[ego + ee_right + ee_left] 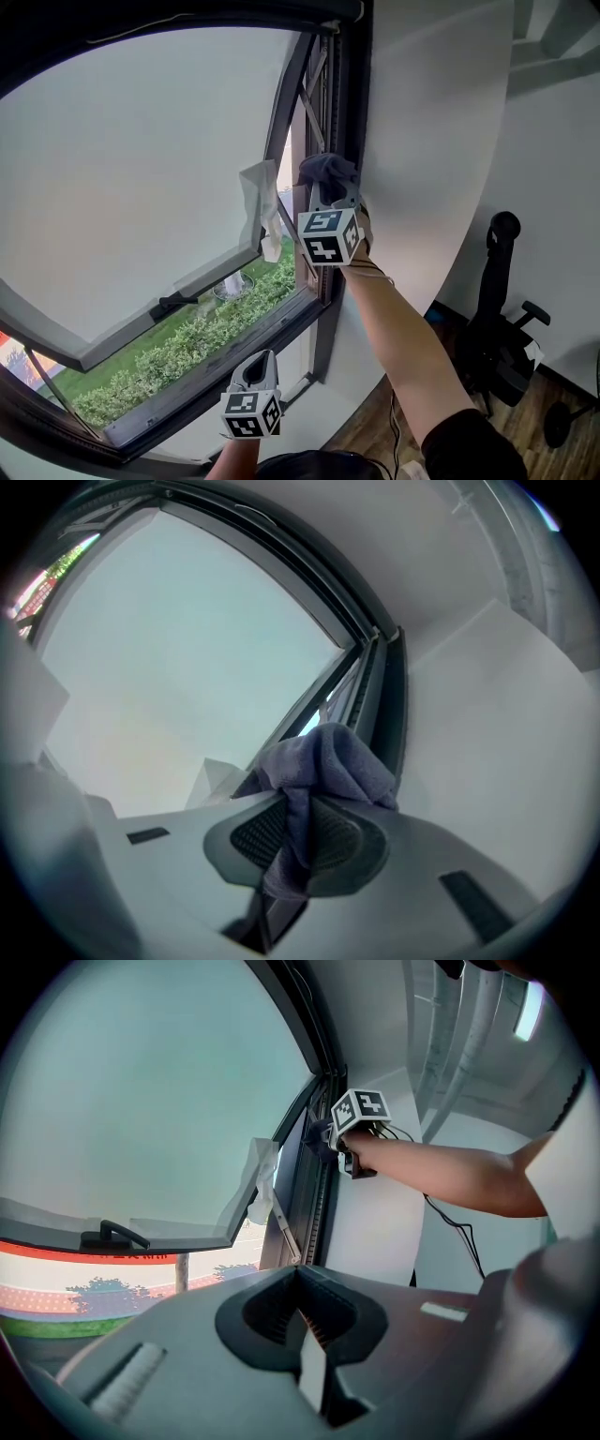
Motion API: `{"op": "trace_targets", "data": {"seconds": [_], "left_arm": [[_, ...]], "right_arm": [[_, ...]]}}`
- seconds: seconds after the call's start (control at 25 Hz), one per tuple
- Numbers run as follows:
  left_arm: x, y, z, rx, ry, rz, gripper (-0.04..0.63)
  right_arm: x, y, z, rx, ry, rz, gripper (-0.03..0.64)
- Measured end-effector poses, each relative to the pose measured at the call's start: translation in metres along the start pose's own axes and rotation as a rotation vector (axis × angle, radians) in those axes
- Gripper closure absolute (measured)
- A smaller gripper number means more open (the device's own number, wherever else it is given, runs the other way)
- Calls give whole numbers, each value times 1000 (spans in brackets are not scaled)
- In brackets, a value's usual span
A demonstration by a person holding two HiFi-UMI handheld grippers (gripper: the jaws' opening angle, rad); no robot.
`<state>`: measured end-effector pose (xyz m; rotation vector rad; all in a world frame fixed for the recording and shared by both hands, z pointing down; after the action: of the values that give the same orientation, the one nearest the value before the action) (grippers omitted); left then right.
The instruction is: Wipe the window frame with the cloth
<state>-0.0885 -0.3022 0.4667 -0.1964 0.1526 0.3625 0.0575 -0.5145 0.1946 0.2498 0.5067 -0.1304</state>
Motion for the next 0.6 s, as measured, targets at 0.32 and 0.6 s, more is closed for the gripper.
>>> {"op": "trace_targets", "data": {"seconds": [0.32, 0.6], "left_arm": [[10, 2, 10, -23, 10, 2, 588], [16, 1, 17, -37, 18, 13, 588]], "right_arm": [[-15, 6, 25, -36, 51, -35, 563], [-37, 12, 61, -108, 112, -76, 563]]}}
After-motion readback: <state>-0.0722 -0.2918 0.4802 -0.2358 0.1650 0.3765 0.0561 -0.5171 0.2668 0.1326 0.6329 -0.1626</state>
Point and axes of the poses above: the fingertips, and each gripper's own axes: y backward along the fingers, x to its right, z out of its underside, the point moved 4 cm from there along y, backward along the fingers, and after that the axes turned 2 degrees about -z, right-handed, at the moved point
